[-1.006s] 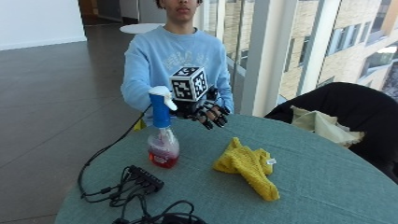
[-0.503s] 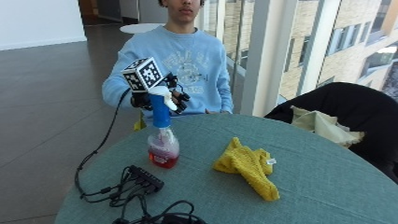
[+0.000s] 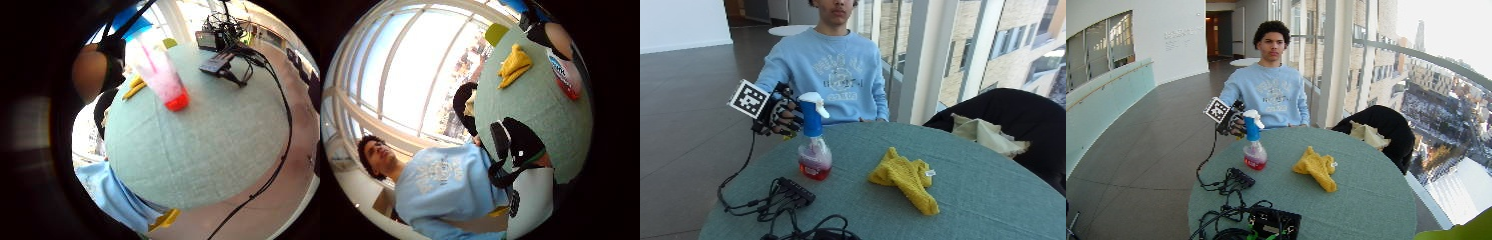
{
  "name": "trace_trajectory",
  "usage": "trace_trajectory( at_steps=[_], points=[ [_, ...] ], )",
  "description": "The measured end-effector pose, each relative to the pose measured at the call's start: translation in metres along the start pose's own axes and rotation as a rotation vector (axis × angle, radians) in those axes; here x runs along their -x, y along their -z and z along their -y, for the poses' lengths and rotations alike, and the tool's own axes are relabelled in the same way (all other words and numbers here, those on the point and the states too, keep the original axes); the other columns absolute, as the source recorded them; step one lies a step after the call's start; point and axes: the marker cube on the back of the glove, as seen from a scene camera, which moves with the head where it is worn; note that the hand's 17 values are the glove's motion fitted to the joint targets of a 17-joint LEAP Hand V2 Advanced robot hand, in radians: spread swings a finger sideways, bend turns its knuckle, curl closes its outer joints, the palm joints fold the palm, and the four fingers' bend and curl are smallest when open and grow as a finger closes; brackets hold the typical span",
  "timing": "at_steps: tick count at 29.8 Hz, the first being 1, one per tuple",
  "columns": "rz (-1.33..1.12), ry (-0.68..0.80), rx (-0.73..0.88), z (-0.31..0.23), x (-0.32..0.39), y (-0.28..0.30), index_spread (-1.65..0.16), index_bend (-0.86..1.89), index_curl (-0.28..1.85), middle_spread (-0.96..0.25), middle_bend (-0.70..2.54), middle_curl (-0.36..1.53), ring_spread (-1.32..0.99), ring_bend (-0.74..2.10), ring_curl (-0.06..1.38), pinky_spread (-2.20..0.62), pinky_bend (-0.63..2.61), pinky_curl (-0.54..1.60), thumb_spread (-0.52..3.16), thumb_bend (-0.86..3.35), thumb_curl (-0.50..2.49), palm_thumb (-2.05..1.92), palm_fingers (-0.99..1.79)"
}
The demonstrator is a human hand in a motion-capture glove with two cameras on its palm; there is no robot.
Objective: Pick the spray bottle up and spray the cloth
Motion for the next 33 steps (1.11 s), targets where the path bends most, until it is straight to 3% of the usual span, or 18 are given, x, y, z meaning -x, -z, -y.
trace_trajectory(
  at_steps=[4,9,28,33],
  points=[
    [0.119,-0.044,-0.123,0.013,-0.025,0.008,-0.36,0.12,0.25,-0.11,0.23,0.39,-0.07,0.31,0.34,0.12,0.29,0.35,1.08,-0.01,0.34,0.75,0.78],
    [0.19,-0.091,-0.047,0.017,-0.042,0.01,-0.36,0.12,0.25,-0.11,0.22,0.39,-0.07,0.3,0.34,0.11,0.29,0.36,1.07,-0.02,0.34,0.76,0.77],
    [0.384,-0.206,-0.01,0.093,-0.051,-0.034,-0.37,0.1,0.23,-0.09,0.25,0.41,-0.06,0.3,0.35,0.13,0.29,0.36,1.04,-0.02,0.34,0.76,0.74],
    [0.385,-0.205,-0.038,0.104,-0.05,-0.044,-0.36,0.14,0.25,-0.1,0.27,0.42,-0.07,0.36,0.35,0.13,0.21,0.34,1.02,-0.02,0.35,0.77,0.87]
  ],
)
